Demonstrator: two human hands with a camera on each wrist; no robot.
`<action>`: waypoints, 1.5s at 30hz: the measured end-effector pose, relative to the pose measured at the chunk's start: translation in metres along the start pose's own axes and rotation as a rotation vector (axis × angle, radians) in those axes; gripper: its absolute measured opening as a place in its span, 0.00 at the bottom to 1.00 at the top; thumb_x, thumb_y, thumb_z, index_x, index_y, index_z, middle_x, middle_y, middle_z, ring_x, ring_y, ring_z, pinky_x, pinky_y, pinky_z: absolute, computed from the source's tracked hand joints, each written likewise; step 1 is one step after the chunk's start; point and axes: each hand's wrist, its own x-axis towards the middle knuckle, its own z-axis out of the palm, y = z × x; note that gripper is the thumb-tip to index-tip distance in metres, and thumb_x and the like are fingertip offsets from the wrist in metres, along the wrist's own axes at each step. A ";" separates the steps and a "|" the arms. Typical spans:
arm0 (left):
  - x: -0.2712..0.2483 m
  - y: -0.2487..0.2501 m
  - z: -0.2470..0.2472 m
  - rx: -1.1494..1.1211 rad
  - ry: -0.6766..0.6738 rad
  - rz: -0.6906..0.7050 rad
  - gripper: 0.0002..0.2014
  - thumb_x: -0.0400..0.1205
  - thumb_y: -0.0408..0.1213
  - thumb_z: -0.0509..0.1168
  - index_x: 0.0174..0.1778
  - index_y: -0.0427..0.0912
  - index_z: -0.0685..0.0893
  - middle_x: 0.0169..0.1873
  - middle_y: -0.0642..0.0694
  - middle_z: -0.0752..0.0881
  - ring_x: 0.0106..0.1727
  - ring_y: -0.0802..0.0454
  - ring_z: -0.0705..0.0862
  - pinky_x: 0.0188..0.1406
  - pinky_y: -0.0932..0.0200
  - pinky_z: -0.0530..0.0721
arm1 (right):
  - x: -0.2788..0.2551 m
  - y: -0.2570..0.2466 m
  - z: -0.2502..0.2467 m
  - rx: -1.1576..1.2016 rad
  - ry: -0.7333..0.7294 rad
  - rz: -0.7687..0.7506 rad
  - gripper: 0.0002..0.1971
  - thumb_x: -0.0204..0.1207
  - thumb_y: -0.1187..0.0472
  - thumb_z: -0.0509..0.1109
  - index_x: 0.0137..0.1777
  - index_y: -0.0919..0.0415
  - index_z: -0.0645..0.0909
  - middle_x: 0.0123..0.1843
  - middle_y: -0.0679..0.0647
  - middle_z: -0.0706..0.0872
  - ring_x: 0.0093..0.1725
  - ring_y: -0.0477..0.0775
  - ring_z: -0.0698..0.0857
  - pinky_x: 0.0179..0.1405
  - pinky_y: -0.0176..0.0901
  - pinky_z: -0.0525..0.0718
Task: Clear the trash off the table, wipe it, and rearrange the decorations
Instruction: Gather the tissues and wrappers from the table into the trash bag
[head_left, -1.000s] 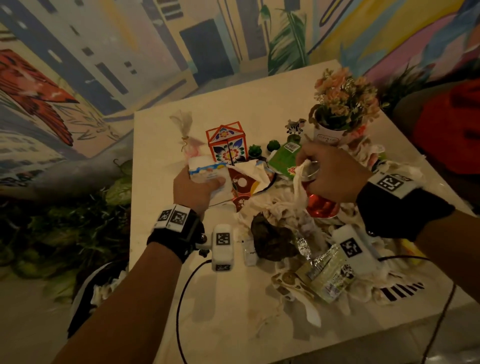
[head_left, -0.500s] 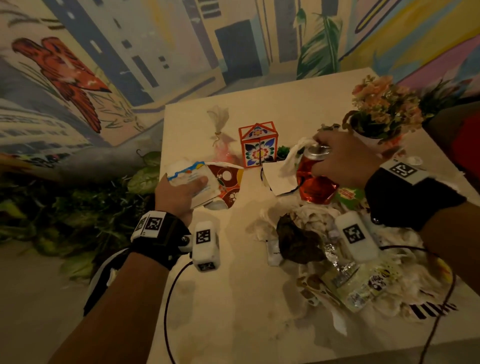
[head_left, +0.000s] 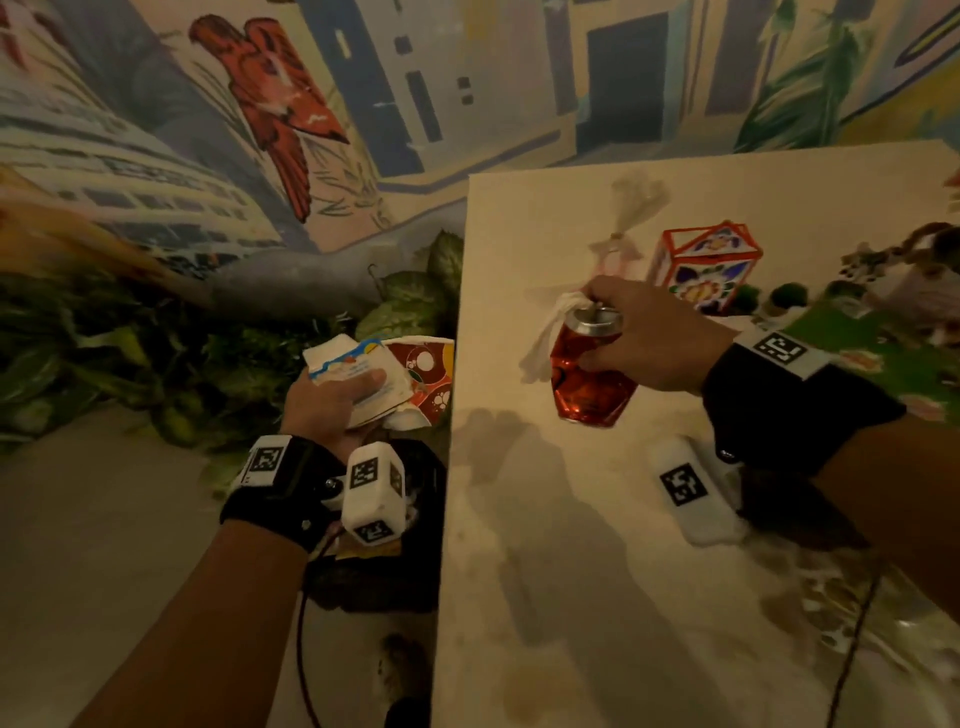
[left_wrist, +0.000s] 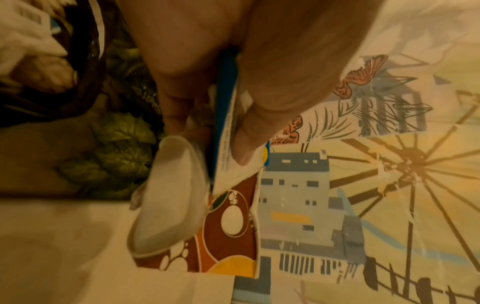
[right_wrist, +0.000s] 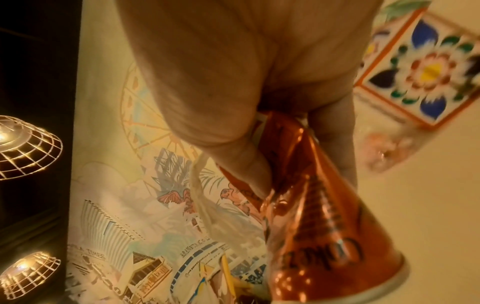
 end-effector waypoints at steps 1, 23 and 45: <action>0.009 -0.002 -0.015 0.013 0.003 -0.009 0.15 0.76 0.29 0.72 0.58 0.41 0.84 0.48 0.41 0.90 0.43 0.47 0.90 0.30 0.55 0.88 | 0.009 -0.010 0.015 0.016 -0.012 0.011 0.19 0.67 0.66 0.77 0.56 0.57 0.75 0.52 0.55 0.82 0.54 0.58 0.81 0.56 0.54 0.83; 0.185 -0.072 -0.185 0.086 0.041 -0.310 0.30 0.60 0.26 0.76 0.60 0.39 0.80 0.55 0.40 0.85 0.55 0.37 0.85 0.57 0.31 0.83 | 0.157 -0.103 0.282 -0.007 -0.364 0.285 0.15 0.76 0.55 0.66 0.58 0.62 0.81 0.53 0.59 0.84 0.53 0.61 0.85 0.47 0.46 0.84; 0.270 -0.253 -0.206 0.524 -0.013 -0.575 0.28 0.72 0.32 0.74 0.68 0.35 0.75 0.59 0.32 0.83 0.51 0.33 0.84 0.49 0.41 0.86 | 0.177 -0.044 0.416 -0.034 -0.583 0.434 0.24 0.75 0.49 0.70 0.71 0.46 0.73 0.68 0.51 0.79 0.65 0.57 0.80 0.65 0.48 0.79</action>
